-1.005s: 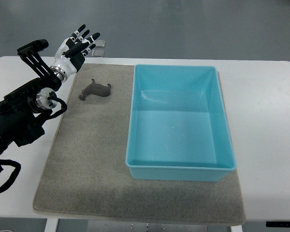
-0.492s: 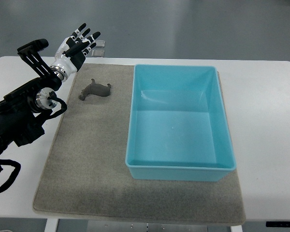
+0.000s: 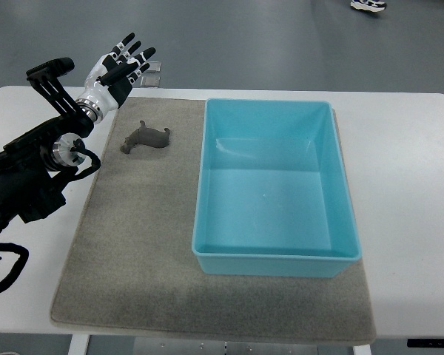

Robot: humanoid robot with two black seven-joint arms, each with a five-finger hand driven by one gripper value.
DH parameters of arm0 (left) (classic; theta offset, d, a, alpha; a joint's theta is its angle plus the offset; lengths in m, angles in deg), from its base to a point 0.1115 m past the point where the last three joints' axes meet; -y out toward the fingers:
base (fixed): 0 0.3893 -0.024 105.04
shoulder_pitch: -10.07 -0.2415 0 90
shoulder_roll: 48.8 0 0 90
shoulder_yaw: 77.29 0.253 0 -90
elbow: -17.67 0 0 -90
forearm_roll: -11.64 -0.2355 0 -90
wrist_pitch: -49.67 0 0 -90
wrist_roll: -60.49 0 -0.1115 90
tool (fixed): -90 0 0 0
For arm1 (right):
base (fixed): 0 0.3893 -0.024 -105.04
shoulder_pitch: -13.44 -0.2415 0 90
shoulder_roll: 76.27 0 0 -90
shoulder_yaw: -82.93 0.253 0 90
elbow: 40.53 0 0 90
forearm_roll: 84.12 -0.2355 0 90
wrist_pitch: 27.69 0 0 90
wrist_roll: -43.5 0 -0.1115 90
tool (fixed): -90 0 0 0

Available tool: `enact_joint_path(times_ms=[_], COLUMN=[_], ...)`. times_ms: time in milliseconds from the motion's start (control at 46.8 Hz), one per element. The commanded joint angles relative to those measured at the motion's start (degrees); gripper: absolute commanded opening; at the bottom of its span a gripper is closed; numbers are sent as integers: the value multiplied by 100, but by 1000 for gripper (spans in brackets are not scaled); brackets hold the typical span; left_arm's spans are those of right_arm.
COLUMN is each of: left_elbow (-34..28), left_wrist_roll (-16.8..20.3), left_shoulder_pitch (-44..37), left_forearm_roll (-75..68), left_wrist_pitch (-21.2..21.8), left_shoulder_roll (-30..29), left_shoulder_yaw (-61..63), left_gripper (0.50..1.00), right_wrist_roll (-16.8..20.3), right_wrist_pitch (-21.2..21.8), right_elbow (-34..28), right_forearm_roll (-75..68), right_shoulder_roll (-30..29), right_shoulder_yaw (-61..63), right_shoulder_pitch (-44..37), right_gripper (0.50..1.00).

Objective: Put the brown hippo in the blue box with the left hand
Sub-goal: 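Swing the left hand over the brown hippo, fingers pointing down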

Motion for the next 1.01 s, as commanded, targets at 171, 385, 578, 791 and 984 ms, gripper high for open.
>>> enact_joint_path(times_ms=[171,385,578,791,984], left_elbow=[536,852,1283,1547,1643], left_wrist_roll=[-27,-27,-54,-54,-54], left_shoulder_pitch=[38,30,135,372,460], left_forearm_roll=[-20,-20,-28,-528,-1478], left_wrist_pitch=[50,50,50,24,-46], left_shoulder_roll=[-265,-599,-932,-1144,-1363], left_shoulder_yaw=[358,807,1282,1757,1766], left_gripper=[999,1000,999,999,999], right_wrist_roll=[0,0,0,0,0], right_wrist_pitch=[0,0,0,0,0], right_elbow=[-6,-6,-6,-6,-6], right_forearm_roll=[4,4,4,-4,4], right_shoulder_roll=[0,0,0,0,0], right_shoulder_yaw=[0,0,0,0,0], right_shoulder_pitch=[0,8,0,8,8], right_gripper=[936,936,936,936,936])
